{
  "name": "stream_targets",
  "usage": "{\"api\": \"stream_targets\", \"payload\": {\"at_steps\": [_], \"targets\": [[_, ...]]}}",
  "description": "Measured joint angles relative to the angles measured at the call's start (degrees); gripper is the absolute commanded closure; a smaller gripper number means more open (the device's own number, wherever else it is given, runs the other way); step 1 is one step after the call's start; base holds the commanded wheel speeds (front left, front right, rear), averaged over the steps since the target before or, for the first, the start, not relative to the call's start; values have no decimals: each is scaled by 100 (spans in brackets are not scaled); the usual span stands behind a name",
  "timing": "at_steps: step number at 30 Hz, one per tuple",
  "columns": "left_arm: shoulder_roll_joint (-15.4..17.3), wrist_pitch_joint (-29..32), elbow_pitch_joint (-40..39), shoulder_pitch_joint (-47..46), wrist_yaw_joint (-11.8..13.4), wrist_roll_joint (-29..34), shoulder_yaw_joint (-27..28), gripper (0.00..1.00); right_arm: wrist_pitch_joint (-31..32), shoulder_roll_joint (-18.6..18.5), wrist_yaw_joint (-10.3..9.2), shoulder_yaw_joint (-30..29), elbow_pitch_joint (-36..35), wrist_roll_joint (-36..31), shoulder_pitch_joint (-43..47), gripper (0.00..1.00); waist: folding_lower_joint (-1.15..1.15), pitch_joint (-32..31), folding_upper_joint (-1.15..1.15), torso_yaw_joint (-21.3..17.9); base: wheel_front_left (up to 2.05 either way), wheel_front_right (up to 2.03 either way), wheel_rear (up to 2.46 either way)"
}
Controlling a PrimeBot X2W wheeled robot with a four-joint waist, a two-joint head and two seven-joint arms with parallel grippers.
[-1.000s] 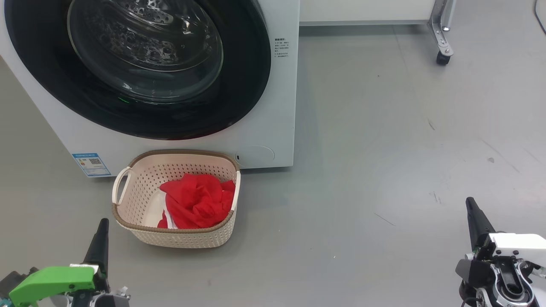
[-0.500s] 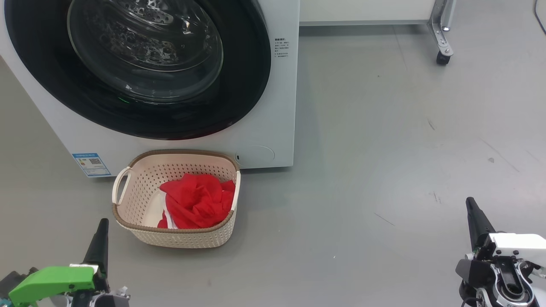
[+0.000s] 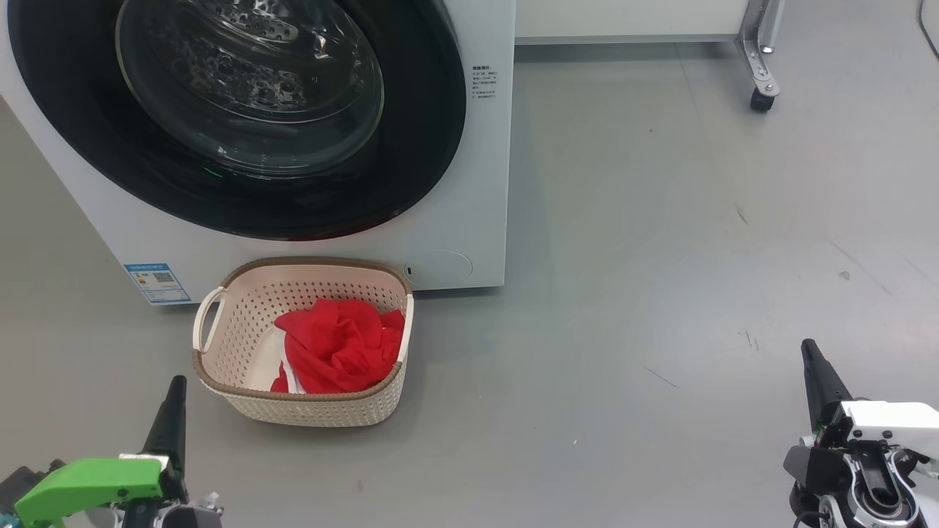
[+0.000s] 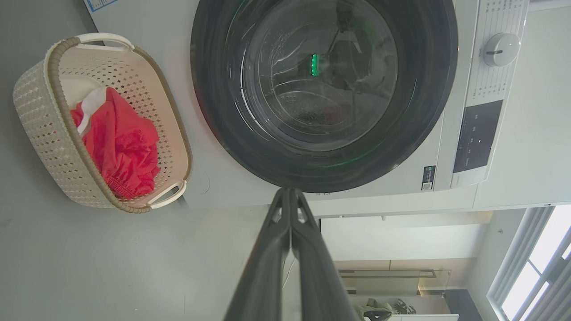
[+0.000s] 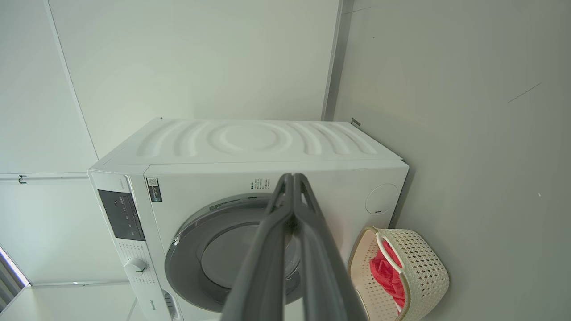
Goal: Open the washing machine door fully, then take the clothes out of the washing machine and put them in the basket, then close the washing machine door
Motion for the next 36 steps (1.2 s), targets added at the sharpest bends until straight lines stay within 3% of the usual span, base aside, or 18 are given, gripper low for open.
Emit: {"api": "stream_targets", "payload": {"at_steps": [36], "targets": [[-1,46,-7,0,0,1,13,100,0,5,0,-9,-1,0,0,100,0,0,0,0,0,0,0]]}}
